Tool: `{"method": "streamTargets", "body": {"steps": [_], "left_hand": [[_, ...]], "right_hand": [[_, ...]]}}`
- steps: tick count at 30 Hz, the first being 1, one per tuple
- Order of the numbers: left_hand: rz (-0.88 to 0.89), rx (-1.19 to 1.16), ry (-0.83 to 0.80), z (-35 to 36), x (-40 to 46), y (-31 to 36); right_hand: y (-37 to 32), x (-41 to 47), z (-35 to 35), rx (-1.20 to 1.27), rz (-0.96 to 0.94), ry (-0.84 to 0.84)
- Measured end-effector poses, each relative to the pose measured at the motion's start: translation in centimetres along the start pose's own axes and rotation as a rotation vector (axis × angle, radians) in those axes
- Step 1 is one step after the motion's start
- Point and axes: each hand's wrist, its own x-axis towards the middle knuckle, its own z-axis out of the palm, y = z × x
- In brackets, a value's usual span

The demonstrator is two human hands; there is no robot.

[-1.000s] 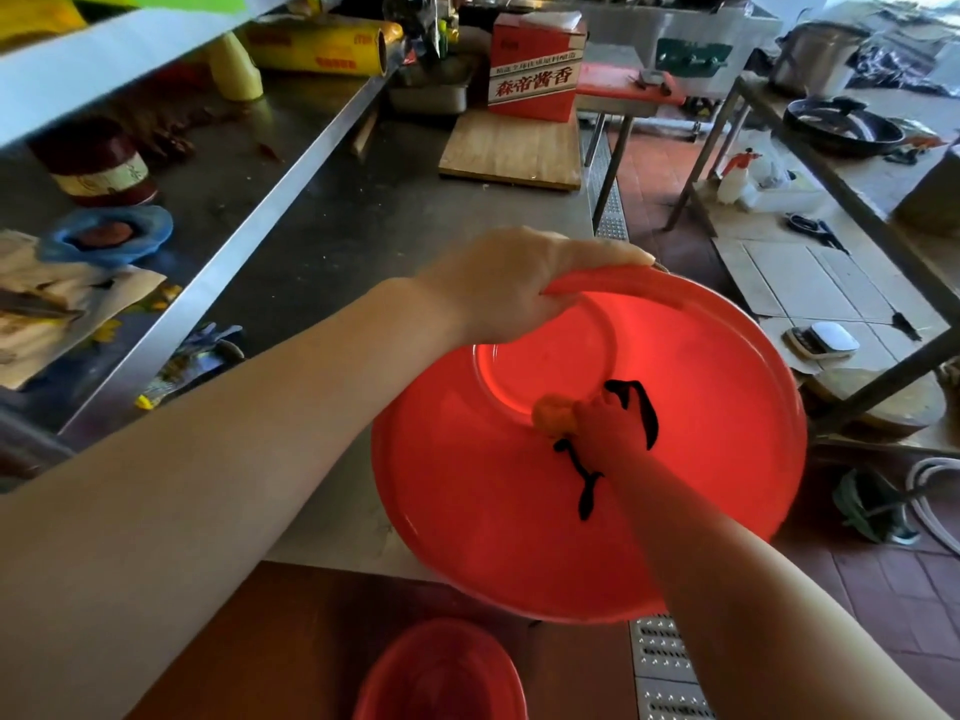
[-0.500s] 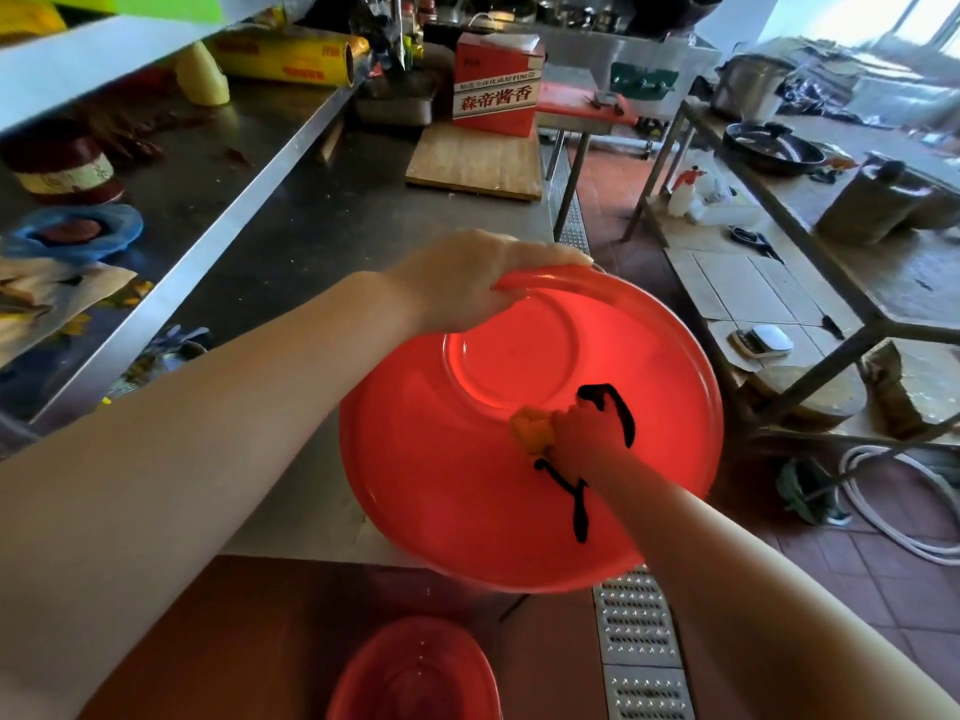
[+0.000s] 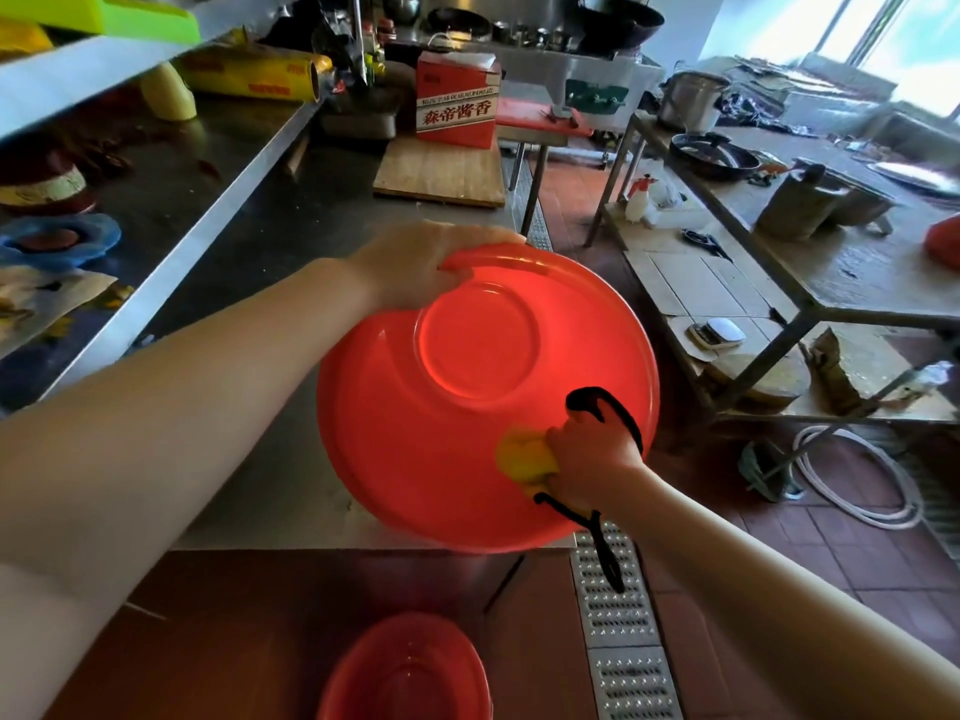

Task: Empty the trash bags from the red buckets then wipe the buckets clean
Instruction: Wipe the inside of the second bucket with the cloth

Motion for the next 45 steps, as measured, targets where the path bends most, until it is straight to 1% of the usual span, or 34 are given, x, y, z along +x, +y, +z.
{"method": "streamTargets", "body": {"steps": [6, 9, 14, 18, 21, 25, 30, 33, 35, 37, 39, 45], "left_hand": [[0.014, 0.015, -0.016, -0.1, 0.0, 0.3], [0.022, -0.005, -0.014, -0.3, -0.1, 0.1], [0.011, -0.006, 0.016, -0.3, 0.1, 0.2], [-0.004, -0.060, 0.016, -0.5, -0.1, 0.0], [-0.005, -0.071, 0.040, -0.6, -0.1, 0.0], [-0.006, -0.070, 0.055, -0.6, 0.0, 0.0], [0.035, 0.017, 0.042, -0.4, 0.1, 0.2], [0.071, 0.085, 0.035, -0.4, 0.1, 0.4], [0.056, 0.168, 0.057, -0.4, 0.2, 0.2], [0.007, 0.222, 0.077, -0.4, 0.1, -0.2], [-0.072, 0.210, 0.077, -0.3, -0.4, -0.7], [-0.337, 0.014, 0.139, 1.1, -3.0, -3.0]], "right_hand": [[0.0, -4.0, -0.9, -0.037, -0.045, 0.039], [0.4, -5.5, -0.4, -0.140, -0.103, 0.097], [2.0, -5.7, 0.6, -0.323, -0.158, 0.087], [3.0, -5.3, 1.1, -0.512, -0.263, 0.226], [3.5, -4.8, 1.1, -0.611, -0.297, 0.246], [4.4, -4.2, 1.1, -0.693, -0.409, 0.326], [4.3, -3.8, 1.6, -0.683, -0.508, 0.383], [4.1, -3.2, 2.1, -0.617, -0.532, 0.411], [3.6, -2.9, 2.3, -0.571, -0.545, 0.445], [2.9, -2.8, 2.5, -0.501, -0.542, 0.498], [2.1, -2.8, 2.6, -0.415, -0.534, 0.533], [-0.3, -2.8, 2.8, -0.295, -0.525, 0.553]]}}
